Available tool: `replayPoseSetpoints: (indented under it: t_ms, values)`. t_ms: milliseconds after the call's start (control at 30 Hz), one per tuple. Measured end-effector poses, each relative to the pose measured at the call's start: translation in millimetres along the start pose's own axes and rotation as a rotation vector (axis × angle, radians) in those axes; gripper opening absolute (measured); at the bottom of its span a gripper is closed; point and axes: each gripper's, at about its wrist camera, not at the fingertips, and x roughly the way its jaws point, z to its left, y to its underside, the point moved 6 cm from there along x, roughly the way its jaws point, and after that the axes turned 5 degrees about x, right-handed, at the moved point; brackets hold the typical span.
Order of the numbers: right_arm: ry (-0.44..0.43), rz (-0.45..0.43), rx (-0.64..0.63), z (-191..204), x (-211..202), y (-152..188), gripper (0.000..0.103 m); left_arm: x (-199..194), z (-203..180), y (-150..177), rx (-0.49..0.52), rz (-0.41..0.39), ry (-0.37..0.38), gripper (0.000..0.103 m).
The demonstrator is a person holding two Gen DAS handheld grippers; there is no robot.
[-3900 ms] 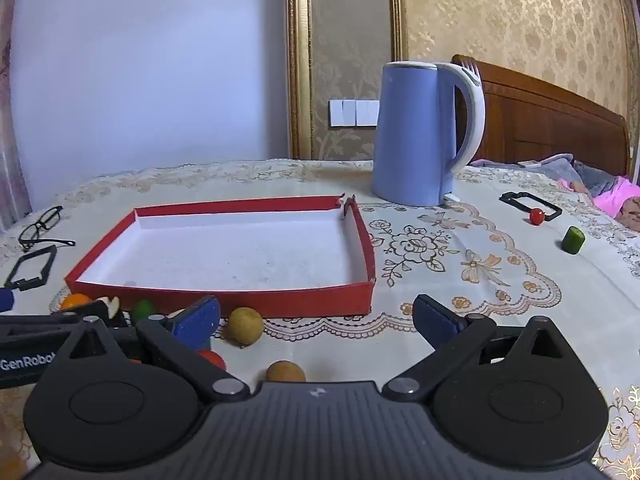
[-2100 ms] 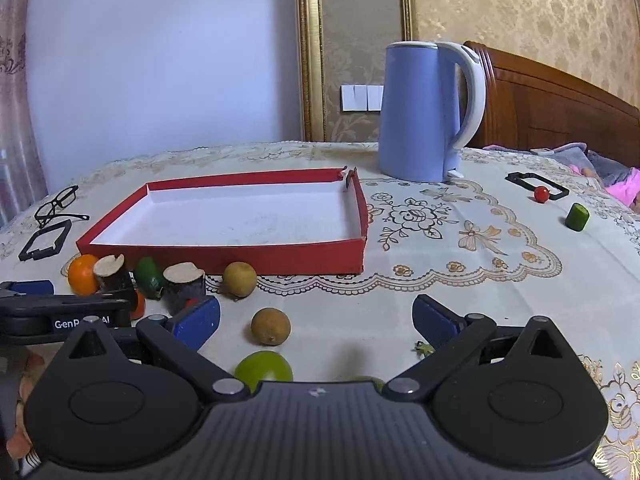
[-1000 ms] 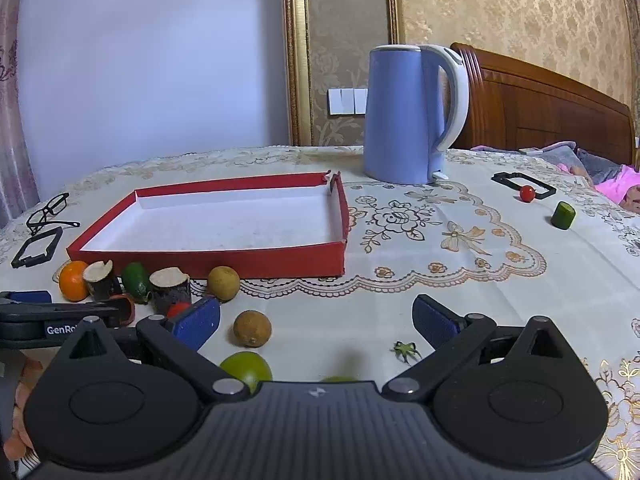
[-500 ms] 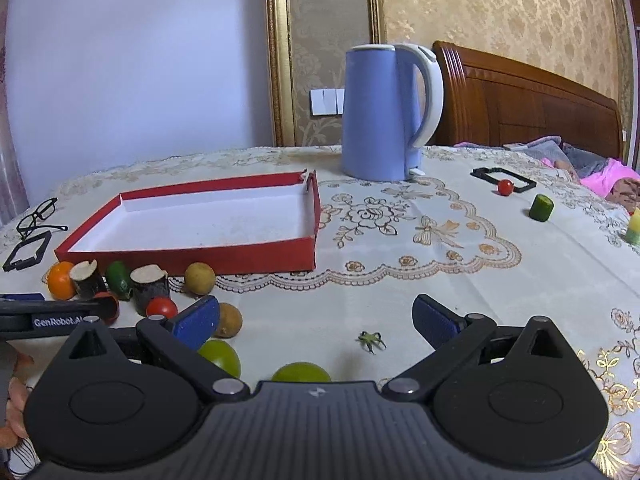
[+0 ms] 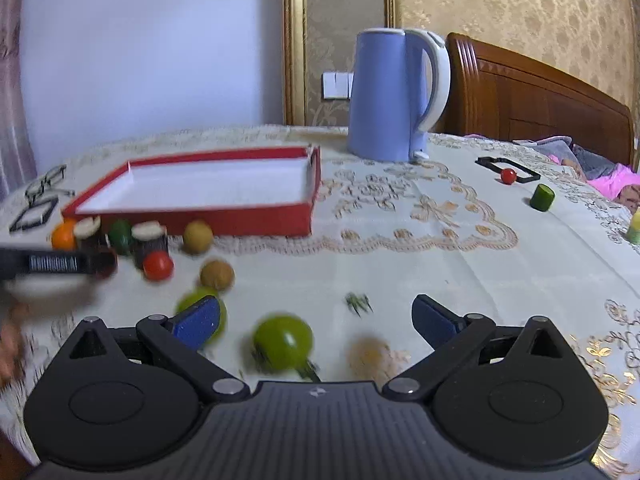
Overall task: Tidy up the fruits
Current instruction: 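Grasp a green tomato with the right gripper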
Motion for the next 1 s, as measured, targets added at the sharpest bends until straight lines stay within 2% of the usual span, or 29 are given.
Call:
replayPoseSetpoints:
  t_ms: [133, 200, 333, 467, 500, 733, 867, 1000]
  values:
    - [-0.012, -0.012, -0.006, -8, -11, 6, 0.102, 6, 0, -1, -0.01, 0.021, 0.042, 0.103]
    - [-0.015, -0.016, -0.013, -7, -9, 7, 0.086, 8, -1, 0, -0.004, 0.027, 0.048, 0.103]
    - [-0.052, 0.036, -0.013, -1, 3, 12, 0.073, 7, -3, 1, 0.016, 0.024, 0.045, 0.103]
    - [-0.072, 0.048, -0.027, 9, 13, 14, 0.038, 7, -2, 2, 0.013, 0.025, 0.051, 0.103]
    - [-0.076, 0.046, -0.03, 11, 14, 14, 0.033, 7, -2, 2, 0.009, 0.027, 0.056, 0.103]
    - [-0.083, 0.018, -0.007, 10, 17, 3, 0.034, 8, -2, 2, 0.006, 0.031, 0.062, 0.103]
    - [-0.08, -0.065, -0.046, 16, 22, -29, 0.034, 7, -1, 3, 0.005, 0.032, 0.063, 0.103]
    - [-0.101, -0.085, -0.065, 30, 49, -62, 0.034, 7, -1, 3, 0.005, 0.032, 0.062, 0.103]
